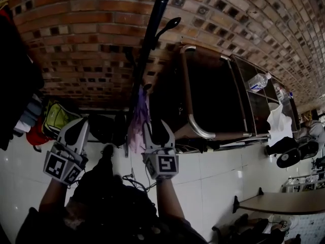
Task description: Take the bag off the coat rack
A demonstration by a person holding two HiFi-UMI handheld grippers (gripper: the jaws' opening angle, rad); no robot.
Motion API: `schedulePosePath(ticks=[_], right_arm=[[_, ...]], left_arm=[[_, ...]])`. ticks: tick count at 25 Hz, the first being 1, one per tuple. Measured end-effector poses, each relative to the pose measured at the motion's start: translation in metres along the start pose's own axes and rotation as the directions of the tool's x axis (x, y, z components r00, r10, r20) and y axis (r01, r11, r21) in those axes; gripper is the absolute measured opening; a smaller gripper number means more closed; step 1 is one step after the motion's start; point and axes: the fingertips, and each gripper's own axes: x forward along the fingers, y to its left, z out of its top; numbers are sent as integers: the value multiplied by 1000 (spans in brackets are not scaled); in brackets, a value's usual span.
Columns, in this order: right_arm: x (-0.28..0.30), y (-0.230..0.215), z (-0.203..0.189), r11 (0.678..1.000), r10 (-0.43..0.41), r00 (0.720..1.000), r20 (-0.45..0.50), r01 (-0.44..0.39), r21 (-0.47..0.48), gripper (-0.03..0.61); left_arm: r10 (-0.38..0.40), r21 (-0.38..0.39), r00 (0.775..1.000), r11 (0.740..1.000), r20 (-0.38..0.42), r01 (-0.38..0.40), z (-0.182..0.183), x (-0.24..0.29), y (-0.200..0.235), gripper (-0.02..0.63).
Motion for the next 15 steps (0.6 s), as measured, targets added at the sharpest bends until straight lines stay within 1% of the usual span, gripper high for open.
schedulePosePath(ticks=[1, 4, 6, 8, 10, 11, 15], right_arm=[[11, -1, -6, 1000, 1, 1000, -17, -1, 0, 216], [45, -6, -19, 1000, -9, 999, -30, 10, 6, 219], [64, -8, -30, 1000, -13, 998, -67, 13, -4, 219], [81, -9, -42, 1000, -10, 993, -116, 7, -24, 219], [97, -8, -48, 999, -9, 990, -144, 4, -36, 219], [105, -8, -50, 999, -11, 988, -156, 5, -37, 233], [127, -10, -65, 999, -19, 976, -216, 9, -47, 233]], left_arm=[[-2, -2, 1000, 1000, -7, 2, -4, 9, 6, 23], [-3, -9, 999, 1000, -39, 2, -15, 36, 27, 23], [-11, -5, 999, 1000, -52, 11, -22, 54, 39, 23], [-23, 2, 997, 1000, -76, 24, -33, 71, 50, 23], [-37, -6, 993, 999, -112, 37, -48, 85, 59, 23], [-45, -15, 991, 999, -125, 43, -53, 92, 62, 23], [-84, -21, 983, 996, -162, 82, -71, 119, 72, 23]])
